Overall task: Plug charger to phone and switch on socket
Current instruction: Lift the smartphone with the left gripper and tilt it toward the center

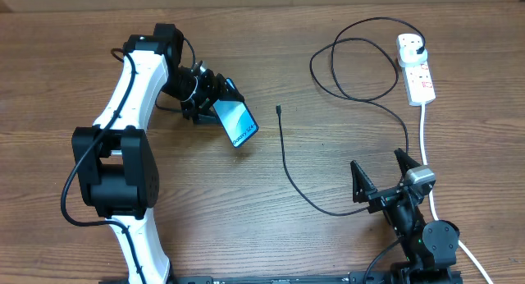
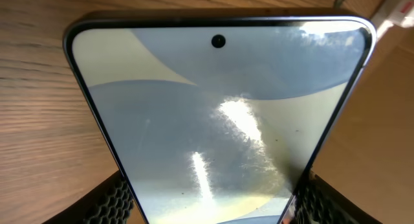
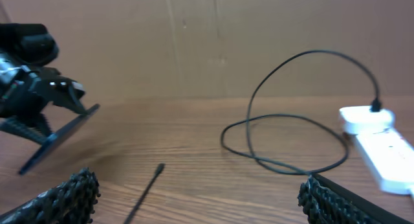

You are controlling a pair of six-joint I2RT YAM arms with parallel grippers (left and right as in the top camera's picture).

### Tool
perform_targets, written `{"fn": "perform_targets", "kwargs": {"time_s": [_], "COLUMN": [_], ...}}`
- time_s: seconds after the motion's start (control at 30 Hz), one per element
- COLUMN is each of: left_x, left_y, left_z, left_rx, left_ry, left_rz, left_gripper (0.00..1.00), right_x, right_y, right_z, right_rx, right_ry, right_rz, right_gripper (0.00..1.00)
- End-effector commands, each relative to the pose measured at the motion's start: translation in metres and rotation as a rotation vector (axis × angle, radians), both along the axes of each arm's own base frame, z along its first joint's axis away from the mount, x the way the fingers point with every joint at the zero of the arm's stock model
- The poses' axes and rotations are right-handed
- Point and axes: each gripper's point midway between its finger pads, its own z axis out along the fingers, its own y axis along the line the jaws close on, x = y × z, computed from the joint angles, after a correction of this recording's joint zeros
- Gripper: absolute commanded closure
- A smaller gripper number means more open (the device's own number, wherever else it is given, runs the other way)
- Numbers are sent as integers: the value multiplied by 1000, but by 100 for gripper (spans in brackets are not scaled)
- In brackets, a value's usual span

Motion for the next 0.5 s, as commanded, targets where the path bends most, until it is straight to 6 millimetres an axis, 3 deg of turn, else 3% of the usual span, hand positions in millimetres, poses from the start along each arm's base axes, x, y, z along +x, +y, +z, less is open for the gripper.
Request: {"fn": "perform_targets", "kwargs": {"time_s": [0.0, 0.2, 0.47], "left_x": [4, 1, -7], "left_y": [-18, -32, -40], "left_z": [24, 43, 59], "left_rx": [-133, -266, -353], "left_ry": [-9, 19, 203], "left_rz": [4, 13, 118], "left_gripper": [96, 96, 95], "right_x": [-2, 1, 20], "right_y": [11, 17, 18], "right_z": [-7, -6, -1], "right_rx": [65, 64, 57], "right_ry": [54, 136, 294], "right_rz": [64, 91, 85], "right_gripper": [0, 0, 0]}}
